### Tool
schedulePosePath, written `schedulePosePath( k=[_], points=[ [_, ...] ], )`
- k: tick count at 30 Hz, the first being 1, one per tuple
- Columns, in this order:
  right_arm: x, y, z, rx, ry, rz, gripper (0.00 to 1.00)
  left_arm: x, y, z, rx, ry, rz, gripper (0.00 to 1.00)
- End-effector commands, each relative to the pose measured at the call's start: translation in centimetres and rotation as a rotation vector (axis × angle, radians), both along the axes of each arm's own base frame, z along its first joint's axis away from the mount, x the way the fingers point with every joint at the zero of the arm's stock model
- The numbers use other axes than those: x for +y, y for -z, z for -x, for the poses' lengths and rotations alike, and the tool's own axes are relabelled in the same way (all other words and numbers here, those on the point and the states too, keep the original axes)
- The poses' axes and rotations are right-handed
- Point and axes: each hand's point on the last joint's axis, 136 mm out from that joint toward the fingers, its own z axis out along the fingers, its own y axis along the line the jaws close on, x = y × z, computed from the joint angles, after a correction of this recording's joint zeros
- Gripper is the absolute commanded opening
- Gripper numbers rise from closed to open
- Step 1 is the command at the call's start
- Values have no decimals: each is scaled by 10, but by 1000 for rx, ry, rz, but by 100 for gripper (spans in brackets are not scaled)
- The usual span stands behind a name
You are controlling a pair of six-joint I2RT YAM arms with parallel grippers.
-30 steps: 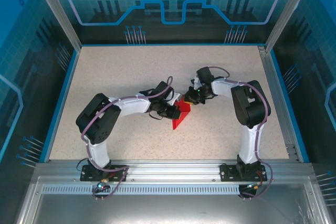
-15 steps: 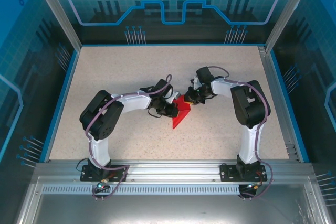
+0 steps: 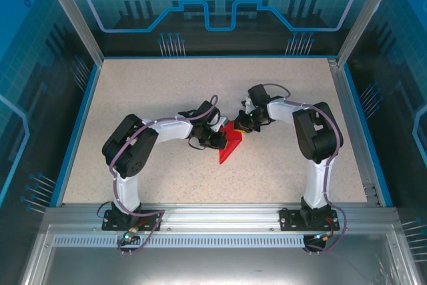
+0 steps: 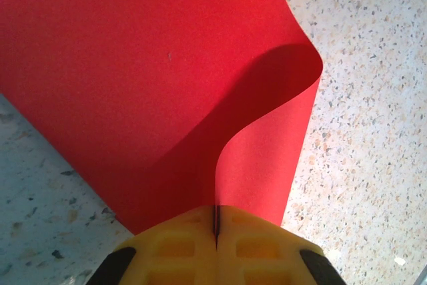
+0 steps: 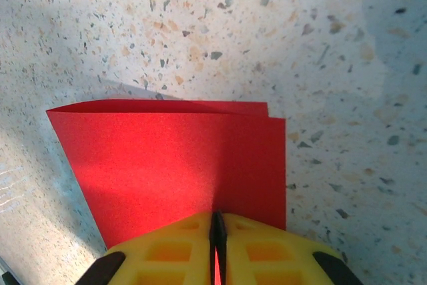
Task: Fold a paper plane with a square sheet of paper (pick it up from the middle)
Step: Third fold the triangle at the center of the table.
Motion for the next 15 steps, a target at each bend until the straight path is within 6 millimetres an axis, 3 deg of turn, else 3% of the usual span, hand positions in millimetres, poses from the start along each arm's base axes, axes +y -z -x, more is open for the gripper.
schedulePosePath(
  k=[1,15],
  points=[
    [-14,32,25,105,-13,108,12,2,1,-5,29,-47,-9,1],
    [-14,30,27,101,-10,109,12,5,7,0,72,-109,-2,2]
  ],
)
